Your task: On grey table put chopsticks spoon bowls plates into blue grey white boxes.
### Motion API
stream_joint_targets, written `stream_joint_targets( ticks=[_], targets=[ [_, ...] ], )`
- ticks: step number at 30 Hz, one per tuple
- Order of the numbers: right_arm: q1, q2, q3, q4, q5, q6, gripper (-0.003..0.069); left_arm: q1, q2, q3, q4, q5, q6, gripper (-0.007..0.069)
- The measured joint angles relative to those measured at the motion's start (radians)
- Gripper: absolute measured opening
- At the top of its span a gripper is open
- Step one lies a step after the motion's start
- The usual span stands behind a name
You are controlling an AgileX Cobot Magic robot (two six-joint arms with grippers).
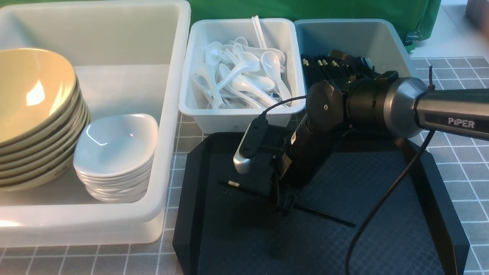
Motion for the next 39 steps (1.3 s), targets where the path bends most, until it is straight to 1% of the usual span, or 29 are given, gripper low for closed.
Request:
stream_joint_targets(
  ticks=[4, 8, 10, 12, 14, 15, 16, 17, 18, 19, 20, 22, 24, 25, 26, 27, 28, 29, 30, 31, 32, 33, 34, 35, 36, 39],
  targets=[
    [0.001, -0.09, -0.058, -0.023, 0.061, 0.002, 0.0055, 0.0, 0.0, 0.0, 0.0, 0.0, 0.0, -0.0008],
    [-0.032, -0.223, -0.126, -0.026, 0.019, 0.0, 0.0052, 0.0, 0.0, 0.0, 0.0, 0.0, 0.0, -0.0008],
    [-0.066, -0.268, -0.146, -0.026, -0.055, 0.0, 0.0052, 0.0, 0.0, 0.0, 0.0, 0.0, 0.0, -0.0008],
    [-0.119, -0.288, -0.151, -0.026, -0.183, 0.006, 0.0052, 0.0, 0.0, 0.0, 0.0, 0.0, 0.0, -0.0008],
    [-0.178, -0.272, -0.152, -0.026, -0.326, 0.055, 0.0052, 0.0, 0.0, 0.0, 0.0, 0.0, 0.0, -0.0008],
    [-0.207, -0.252, -0.152, -0.024, -0.424, 0.106, 0.0054, 0.0, 0.0, 0.0, 0.0, 0.0, 0.0, -0.0008],
    [-0.234, -0.225, -0.152, -0.023, -0.482, 0.136, 0.0057, 0.0, 0.0, 0.0, 0.0, 0.0, 0.0, -0.0008],
    [-0.263, -0.187, -0.152, -0.022, -0.561, 0.172, 0.0072, 0.0, 0.0, 0.0, 0.0, 0.0, 0.0, -0.0008],
    [-0.284, -0.154, -0.152, -0.022, -0.597, 0.197, 0.0092, 0.0, 0.0, 0.0, 0.0, 0.0, 0.0, -0.0008],
    [-0.3, -0.129, -0.153, -0.022, -0.609, 0.216, 0.011, 0.0, 0.0, 0.0, 0.001, 0.0, 0.0, -0.0008],
    [-0.314, -0.106, -0.154, -0.021, -0.618, 0.253, 0.0146, 0.0, 0.0, 0.0, 0.004, 0.0, 0.0, -0.0008],
    [-0.339, -0.073, -0.154, -0.02, -0.608, 0.344, 0.0221, 0.0, 0.0, 0.0, 0.018, 0.0, 0.002, -0.0008],
    [-0.363, -0.075, -0.169, -0.02, -0.545, 0.432, 0.0301, 0.0, 0.0, 0.0, 0.031, 0.0, 0.005, -0.0008],
    [-0.37, -0.092, -0.186, -0.02, -0.498, 0.451, 0.0324, 0.0, 0.0, 0.0, 0.033, 0.0, 0.005, -0.0008],
    [-0.372, -0.096, -0.186, -0.02, -0.49, 0.451, 0.0325, 0.0, 0.0, 0.0, 0.033, 0.0, 0.005, -0.0008],
    [-0.381, -0.159, -0.205, -0.022, -0.422, 0.453, 0.0321, 0.0, 0.0, 0.0, 0.034, 0.001, 0.006, -0.0008],
    [-0.384, -0.209, -0.206, -0.022, -0.386, 0.449, 0.0299, 0.0, 0.0, 0.0, 0.034, 0.003, 0.006, -0.0008],
    [-0.384, -0.219, -0.205, -0.022, -0.374, 0.449, 0.0286, 0.0, 0.0, 0.0, 0.034, 0.003, 0.006, -0.0008],
    [-0.385, -0.268, -0.2, -0.023, -0.355, 0.442, 0.0256, 0.0, 0.0, 0.0, 0.034, 0.003, 0.007, -0.0008],
    [-0.385, -0.364, -0.177, -0.022, -0.352, 0.416, 0.0192, 0.0, 0.0, 0.0, 0.034, 0.004, 0.007, -0.0008],
    [-0.384, -0.379, -0.166, -0.022, -0.356, 0.412, 0.0183, 0.0, 0.0, 0.0, 0.034, 0.004, 0.007, -0.0008],
    [-0.372, -0.537, -0.086, -0.02, -0.401, 0.358, 0.009, 0.0, 0.0, 0.0, 0.034, 0.004, 0.008, -0.0008],
    [-0.371, -0.552, -0.086, -0.02, -0.408, 0.353, 0.0083, 0.0, 0.0, 0.0, 0.034, 0.004, 0.008, -0.0008],
    [-0.358, -0.661, 0.002, -0.018, -0.459, 0.325, 0.0048, 0.0, 0.0, 0.0, 0.034, 0.004, 0.009, -0.0008],
    [-0.353, -0.691, 0.027, -0.018, -0.474, 0.317, 0.0042, 0.0, 0.0, 0.0, 0.034, 0.004, 0.009, -0.0008],
    [-0.327, -0.899, 0.243, -0.015, -0.58, 0.261, 0.0033, 0.0, 0.0, 0.0, 0.036, 0.004, 0.009, -0.0008]
  ],
)
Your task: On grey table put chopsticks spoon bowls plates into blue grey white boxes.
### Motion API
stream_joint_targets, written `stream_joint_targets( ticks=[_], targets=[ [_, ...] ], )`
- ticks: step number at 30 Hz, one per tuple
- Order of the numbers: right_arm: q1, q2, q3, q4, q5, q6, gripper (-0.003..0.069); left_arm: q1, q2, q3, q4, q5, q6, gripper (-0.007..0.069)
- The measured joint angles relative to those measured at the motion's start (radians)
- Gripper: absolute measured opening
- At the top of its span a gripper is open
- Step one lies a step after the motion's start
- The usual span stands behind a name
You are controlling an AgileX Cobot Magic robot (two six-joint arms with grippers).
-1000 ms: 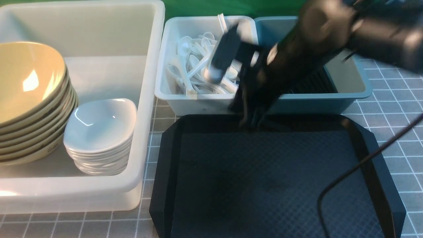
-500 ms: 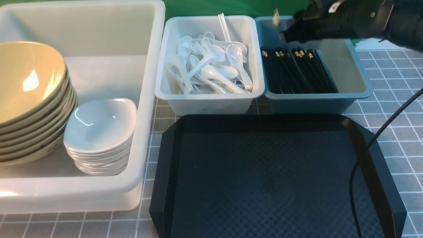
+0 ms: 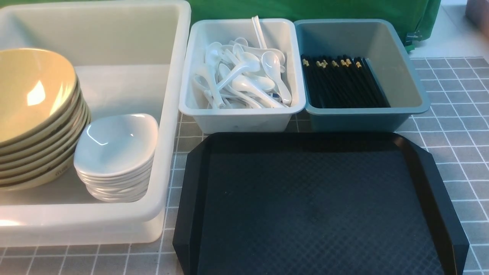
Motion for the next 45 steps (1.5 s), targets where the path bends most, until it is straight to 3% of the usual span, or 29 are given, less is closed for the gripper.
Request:
stream_joint_targets(
  ticks=[7, 10, 14, 20, 24, 27, 32, 35, 40, 45],
  targets=[
    [0.003, -0.278, 0.583, 0.0, -0.184, -0.076, 0.0033, 0.0, 0.0, 0.0, 0.0, 0.0, 0.005, -0.0008],
    [0.003, -0.341, 0.72, 0.009, -0.207, -0.053, 0.0033, 0.0, 0.0, 0.0, 0.0, 0.0, 0.005, -0.0008],
    [0.003, -0.39, 0.875, 0.055, -0.198, 0.025, 0.0034, 0.0, 0.0, 0.0, 0.0, 0.0, 0.005, -0.0008],
    [0.003, -0.425, 0.987, 0.068, -0.225, 0.031, 0.0034, 0.0, 0.0, 0.0, 0.0, 0.0, 0.005, -0.0008],
    [-0.025, -0.562, 1.15, 0.077, -0.463, 0.055, 0.0034, 0.0, 0.0, 0.0, 0.0, 0.007, 0.005, -0.0008],
    [-0.062, -0.712, 1.193, 0.1, -0.535, 0.103, 0.0034, 0.0, 0.0, 0.0, 0.0, 0.007, 0.005, -0.0008],
    [-0.162, -0.938, 1.2, 0.11, -0.406, 0.082, 0.0036, 0.0, 0.0, 0.0, 0.0, 0.009, 0.005, -0.0008],
    [-0.241, -1.044, 1.201, 0.052, -0.274, 0.134, 0.0037, 0.0, 0.0, 0.0, 0.0, 0.012, 0.005, -0.0008],
    [-0.294, -1.115, 1.201, -0.232, -0.044, 0.434, 0.0038, 0.0, 0.0, 0.0, 0.0, 0.015, 0.005, -0.0008],
    [-0.272, -1.117, 1.201, -0.275, 0.086, 0.488, 0.0041, 0.0, 0.0, 0.0, 0.0, 0.015, 0.004, -0.0008]
  ],
)
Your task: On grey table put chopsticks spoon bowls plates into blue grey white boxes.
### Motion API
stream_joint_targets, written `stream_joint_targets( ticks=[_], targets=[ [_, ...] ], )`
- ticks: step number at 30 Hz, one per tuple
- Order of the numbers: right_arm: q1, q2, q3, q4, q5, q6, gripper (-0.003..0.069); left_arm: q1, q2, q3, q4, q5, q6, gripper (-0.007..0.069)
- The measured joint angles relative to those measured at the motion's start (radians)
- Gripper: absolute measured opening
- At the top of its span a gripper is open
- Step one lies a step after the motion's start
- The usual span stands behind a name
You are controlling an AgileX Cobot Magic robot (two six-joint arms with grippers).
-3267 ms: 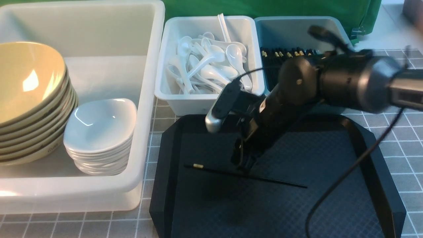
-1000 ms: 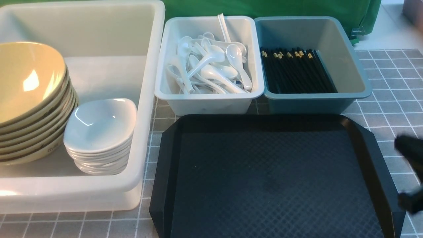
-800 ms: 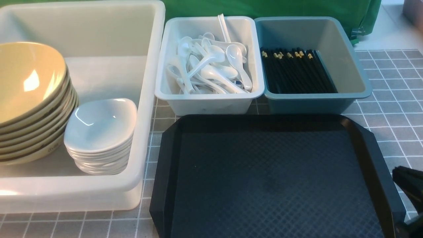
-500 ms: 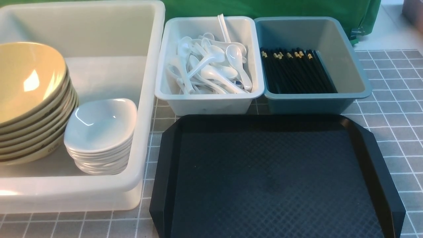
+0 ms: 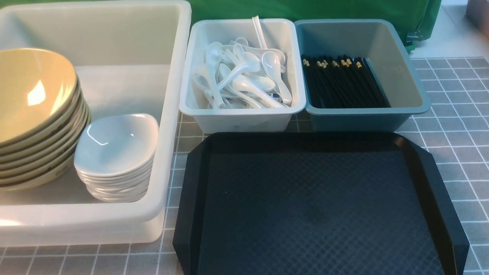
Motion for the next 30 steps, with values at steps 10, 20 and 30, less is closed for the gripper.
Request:
stream_joint_targets(
  ticks=[10, 20, 30],
  targets=[
    [0.005, 0.0, 0.0, -0.002, 0.001, 0.008, 0.0045, 0.0, 0.0, 0.0, 0.0, 0.0, -0.004, -0.0008],
    [0.005, 0.0, 0.0, -0.002, 0.001, 0.008, 0.0045, 0.0, 0.0, 0.0, 0.0, 0.0, -0.005, -0.0008],
    [0.005, 0.0, 0.0, -0.002, 0.003, 0.008, 0.0046, -0.035, -0.02, 0.286, -0.038, -0.315, -0.024, -0.0008]
  ],
)
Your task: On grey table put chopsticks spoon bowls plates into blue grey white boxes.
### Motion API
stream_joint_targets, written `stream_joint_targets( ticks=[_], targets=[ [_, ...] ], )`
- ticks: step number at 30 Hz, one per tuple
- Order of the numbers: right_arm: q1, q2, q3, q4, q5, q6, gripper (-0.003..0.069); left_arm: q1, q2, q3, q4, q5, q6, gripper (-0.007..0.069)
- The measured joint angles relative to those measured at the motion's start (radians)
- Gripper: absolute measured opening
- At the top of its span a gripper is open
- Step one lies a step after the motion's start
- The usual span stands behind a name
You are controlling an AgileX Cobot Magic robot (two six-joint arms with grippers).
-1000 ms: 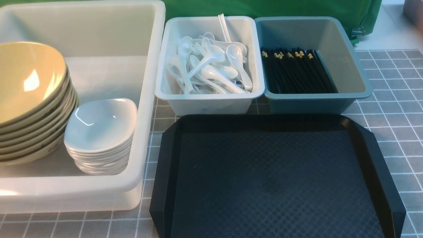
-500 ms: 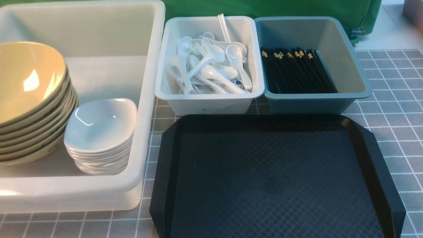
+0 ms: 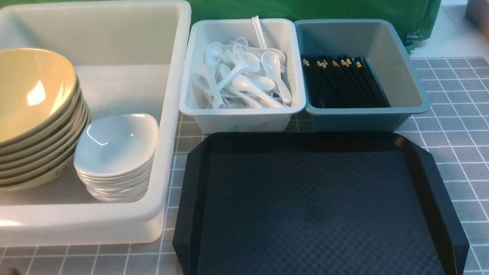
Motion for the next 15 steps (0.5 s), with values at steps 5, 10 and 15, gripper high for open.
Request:
stream_joint_targets(
  ticks=[5, 10, 15],
  targets=[
    [0.0, 0.0, 0.0, 0.0, 0.001, 0.0, 0.0046, -0.087, 0.0, 0.024, -0.035, 0.002, 0.007, -0.0008],
    [0.0, 0.0, 0.0, 0.0, 0.001, 0.0, 0.0048, -0.13, 0.0, 0.023, -0.218, 0.195, 0.069, -0.0008],
    [0.0, 0.0, 0.0, 0.0, 0.001, 0.0, 0.0056, -0.096, 0.0, 0.023, -0.283, 0.192, 0.187, -0.0008]
  ],
)
